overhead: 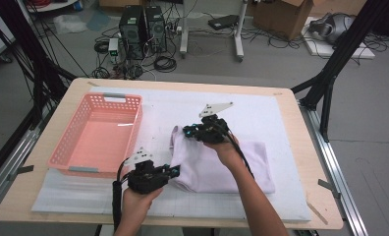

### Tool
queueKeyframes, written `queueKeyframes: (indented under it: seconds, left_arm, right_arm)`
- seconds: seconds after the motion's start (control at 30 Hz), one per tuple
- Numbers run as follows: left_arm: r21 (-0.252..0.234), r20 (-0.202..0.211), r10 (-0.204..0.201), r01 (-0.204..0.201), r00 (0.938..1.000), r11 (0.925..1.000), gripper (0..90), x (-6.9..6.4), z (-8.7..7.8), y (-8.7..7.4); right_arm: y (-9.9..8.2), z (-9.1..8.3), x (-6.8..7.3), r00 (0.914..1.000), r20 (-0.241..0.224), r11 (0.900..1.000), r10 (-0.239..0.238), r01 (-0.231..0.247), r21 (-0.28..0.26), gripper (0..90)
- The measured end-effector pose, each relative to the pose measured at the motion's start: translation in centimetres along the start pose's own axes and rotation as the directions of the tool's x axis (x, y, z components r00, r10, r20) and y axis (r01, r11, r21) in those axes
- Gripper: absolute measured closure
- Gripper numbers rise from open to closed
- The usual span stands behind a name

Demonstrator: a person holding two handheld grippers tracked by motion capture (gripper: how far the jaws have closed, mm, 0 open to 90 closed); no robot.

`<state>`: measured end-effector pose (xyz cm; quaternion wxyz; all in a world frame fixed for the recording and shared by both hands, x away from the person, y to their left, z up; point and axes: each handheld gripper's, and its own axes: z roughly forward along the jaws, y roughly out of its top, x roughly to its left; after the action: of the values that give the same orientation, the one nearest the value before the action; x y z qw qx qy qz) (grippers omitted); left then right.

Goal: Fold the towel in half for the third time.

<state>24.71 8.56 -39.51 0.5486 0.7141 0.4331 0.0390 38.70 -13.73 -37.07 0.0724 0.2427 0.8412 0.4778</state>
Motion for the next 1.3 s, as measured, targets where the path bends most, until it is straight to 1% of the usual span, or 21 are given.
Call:
queueKeyframes:
  seconds: [0.03,0.07,0.1,0.27,0.37,0.47,0.53,0.67,0.7,0.73,0.77,0.83,0.9,0.97,1.0,1.07,1.1,1.13,1.17,1.27,1.3]
  left_arm:
    - [0.005,0.002,0.006,-0.006,1.0000,1.0000,79.8,-0.3,0.4,0.2]
    - [0.005,0.002,0.006,-0.006,1.0000,1.0000,79.8,-0.3,0.4,0.2]
    - [0.017,0.007,0.018,-0.018,0.9998,0.9997,79.8,-0.9,1.3,0.7]
    - [0.050,0.033,0.043,-0.045,0.9985,0.9978,79.5,-2.4,3.8,1.5]
    - [0.064,0.046,0.055,-0.058,0.9974,0.9963,79.2,-3.3,5.5,1.9]
    - [0.079,0.055,0.063,-0.067,0.9965,0.9946,78.7,-4.1,7.0,2.1]
    - [0.091,0.059,0.065,-0.071,0.9961,0.9933,78.5,-4.5,8.0,2.2]
    - [0.107,0.067,0.078,-0.085,0.9947,0.9906,78.2,-5.4,9.9,2.2]
    - [0.107,0.067,0.078,-0.085,0.9947,0.9906,78.0,-5.4,9.9,2.2]
    - [0.113,0.069,0.079,-0.087,0.9945,0.9898,77.7,-5.8,10.8,2.2]
    - [0.117,0.069,0.085,-0.092,0.9940,0.9888,77.5,-6.0,11.2,2.1]
    - [0.122,0.074,0.081,-0.089,0.9940,0.9885,75.0,-6.3,12.1,2.0]
    - [0.127,0.086,0.081,-0.091,0.9930,0.9876,68.0,-6.5,12.9,1.8]
    - [0.119,0.093,0.099,-0.110,0.9907,0.9868,57.0,-6.8,13.2,1.6]
    - [0.114,0.097,0.113,-0.124,0.9888,0.9856,53.7,-7.0,13.2,1.6]
    - [0.108,0.097,0.118,-0.129,0.9882,0.9857,49.3,-7.0,13.1,1.5]
    - [0.101,0.099,0.132,-0.142,0.9863,0.9847,47.0,-7.0,12.9,1.6]
    - [0.101,0.099,0.132,-0.142,0.9863,0.9847,45.4,-7.0,12.9,1.6]
    - [0.093,0.092,0.144,-0.153,0.9852,0.9839,43.8,-6.8,12.4,1.7]
    - [0.073,0.082,0.178,-0.184,0.9807,0.9802,41.7,-6.4,11.3,1.7]
    - [0.061,0.072,0.188,-0.192,0.9796,0.9794,41.5,-6.1,10.8,1.6]
  right_arm:
    - [-0.2,-0.4,-0.2,1.0000,0.007,1.0000,0.004,-0.004,-0.002,85.2]
    - [-0.4,-0.9,-0.5,0.9998,0.017,1.0000,0.006,-0.006,-0.007,85.2]
    - [-0.7,-1.4,-0.8,0.9996,0.026,0.9999,0.012,-0.012,-0.009,85.2]
    - [-2.0,-3.3,-1.9,0.9973,0.060,0.9989,0.043,-0.042,-0.021,85.2]
    - [-2.7,-4.3,-2.5,0.9957,0.079,0.9985,0.049,-0.047,-0.026,85.1]
    - [-3.5,-5.3,-3.2,0.9925,0.106,0.9977,0.062,-0.058,-0.035,85.0]
    - [-4.3,-6.1,-3.8,0.9896,0.120,0.9962,0.080,-0.075,-0.043,85.0]
    - [-5.6,-7.1,-4.7,0.9853,0.136,0.9941,0.103,-0.097,-0.047,84.9]
    - [-5.9,-7.3,-4.9,0.9837,0.140,0.9932,0.112,-0.107,-0.046,84.9]
    - [-6.1,-7.6,-5.1,0.9824,0.145,0.9925,0.118,-0.112,-0.048,84.9]
    - [-6.4,-7.8,-5.3,0.9816,0.150,0.9926,0.118,-0.112,-0.046,84.8]
    - [-6.7,-8.2,-5.6,0.9798,0.159,0.9925,0.121,-0.116,-0.038,84.9]
    - [-6.9,-8.6,-5.9,0.9785,0.168,0.9926,0.119,-0.114,-0.043,84.9]
    - [-7.2,-9.0,-6.2,0.9771,0.178,0.9930,0.117,-0.112,-0.037,84.9]
    - [-7.3,-9.1,-6.3,0.9774,0.181,0.9940,0.109,-0.105,-0.032,84.9]
    - [-7.7,-9.4,-6.5,0.9752,0.192,0.9938,0.111,-0.109,-0.022,84.9]
    - [-7.9,-9.7,-6.6,0.9737,0.197,0.9934,0.115,-0.113,-0.021,84.9]
    - [-7.9,-9.7,-6.6,0.9737,0.197,0.9934,0.115,-0.113,-0.021,84.9]
    - [-8.5,-10.0,-6.8,0.9702,0.211,0.9928,0.119,-0.119,-0.015,84.9]
    - [-9.7,-10.7,-7.2,0.9651,0.224,0.9905,0.136,-0.137,-0.015,84.9]
    - [-10.1,-11.0,-7.3,0.9618,0.232,0.9894,0.144,-0.144,-0.017,84.8]
